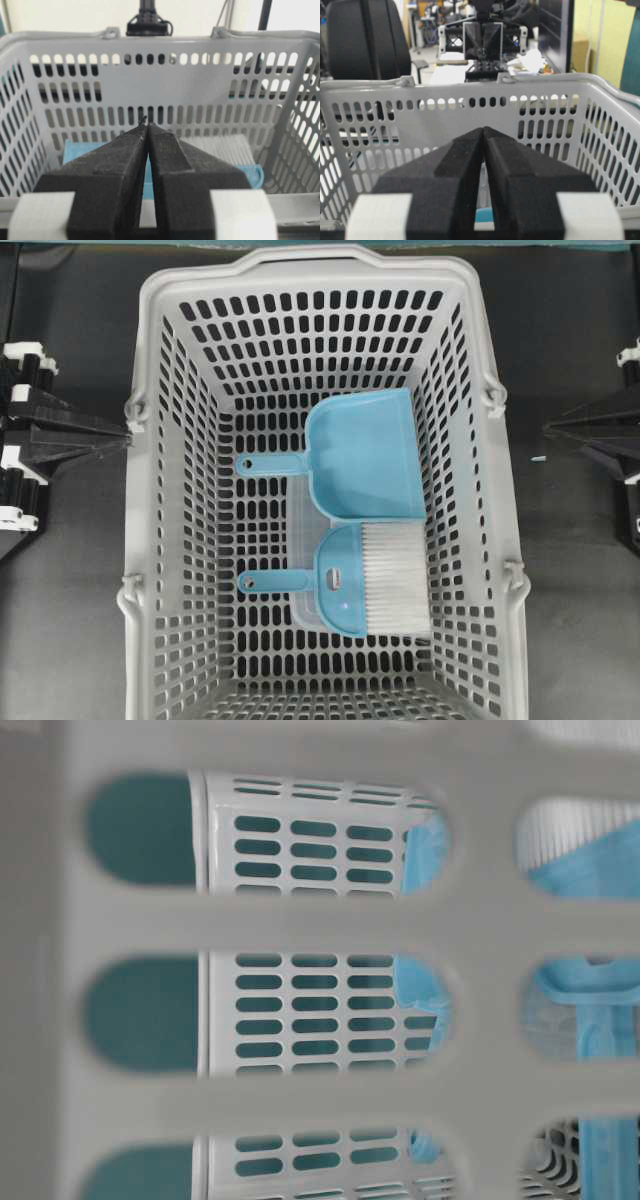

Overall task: Pick up the hand brush from the shopping basket with the left arm.
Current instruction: 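Move the left gripper over the basket toward the blue brush handle, then lower the open left gripper around the blue hand brush handle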

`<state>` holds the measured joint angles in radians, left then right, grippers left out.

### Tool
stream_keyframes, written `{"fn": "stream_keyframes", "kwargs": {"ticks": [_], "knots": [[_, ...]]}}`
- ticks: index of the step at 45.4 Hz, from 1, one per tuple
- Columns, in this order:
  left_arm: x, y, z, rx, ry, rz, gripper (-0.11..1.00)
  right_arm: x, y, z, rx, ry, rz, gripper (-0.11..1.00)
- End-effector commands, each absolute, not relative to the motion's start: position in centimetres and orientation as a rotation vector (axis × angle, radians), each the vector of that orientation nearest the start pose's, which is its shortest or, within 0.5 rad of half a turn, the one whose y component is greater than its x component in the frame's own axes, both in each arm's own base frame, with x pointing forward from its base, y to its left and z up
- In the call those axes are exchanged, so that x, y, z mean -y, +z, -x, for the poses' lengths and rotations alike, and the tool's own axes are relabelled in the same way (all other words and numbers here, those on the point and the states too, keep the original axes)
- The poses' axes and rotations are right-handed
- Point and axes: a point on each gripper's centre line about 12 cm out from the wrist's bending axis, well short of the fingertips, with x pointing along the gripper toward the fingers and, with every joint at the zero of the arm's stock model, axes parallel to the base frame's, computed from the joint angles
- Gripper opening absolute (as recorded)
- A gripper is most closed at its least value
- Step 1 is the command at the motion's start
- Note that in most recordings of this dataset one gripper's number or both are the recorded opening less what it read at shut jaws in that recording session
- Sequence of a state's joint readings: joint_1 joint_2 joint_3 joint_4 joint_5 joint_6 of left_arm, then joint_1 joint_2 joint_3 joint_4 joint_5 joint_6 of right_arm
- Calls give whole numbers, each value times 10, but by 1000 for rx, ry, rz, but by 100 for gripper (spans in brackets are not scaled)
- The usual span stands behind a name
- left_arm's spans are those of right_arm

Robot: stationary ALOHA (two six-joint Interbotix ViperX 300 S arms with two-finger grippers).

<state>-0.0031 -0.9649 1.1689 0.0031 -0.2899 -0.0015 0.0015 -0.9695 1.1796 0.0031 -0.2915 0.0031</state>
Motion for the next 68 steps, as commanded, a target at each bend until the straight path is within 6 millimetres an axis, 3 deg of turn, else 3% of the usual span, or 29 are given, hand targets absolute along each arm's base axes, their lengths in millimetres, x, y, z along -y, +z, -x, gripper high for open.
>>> {"fn": "stream_keyframes", "kwargs": {"ticks": [1,5,12,20,30,36,40,46,48,51,56,60,63,68], "knots": [[4,300,-205,29,-22,-4,6,2,298,-201,84,-10,-4,0],[4,309,-209,-19,-21,23,0,2,295,-203,38,-11,-7,0],[6,338,-220,-109,-26,23,0,1,299,-208,-49,-4,-15,0],[14,358,-240,-244,-50,20,0,-3,304,-209,-91,15,-38,0],[23,365,-275,-415,-61,19,0,-5,303,-209,-103,21,-42,0],[25,360,-294,-503,-60,14,0,-5,302,-210,-109,20,-42,2],[28,353,-306,-578,-59,11,0,-5,301,-210,-112,20,-43,14],[31,346,-317,-658,-59,7,2,-5,300,-210,-122,20,-43,48],[32,344,-321,-676,-60,8,6,-5,300,-210,-120,20,-43,59],[35,340,-328,-708,-54,26,23,-5,300,-210,-120,20,-45,71],[44,332,-344,-749,-43,94,59,-5,302,-209,-112,20,-45,75],[51,324,-354,-785,-29,140,80,-5,301,-209,-114,20,-45,74],[58,309,-362,-835,-26,156,90,-5,299,-209,-116,20,-45,74],[72,286,-370,-912,-40,142,89,-5,298,-208,-119,20,-45,74]]}}
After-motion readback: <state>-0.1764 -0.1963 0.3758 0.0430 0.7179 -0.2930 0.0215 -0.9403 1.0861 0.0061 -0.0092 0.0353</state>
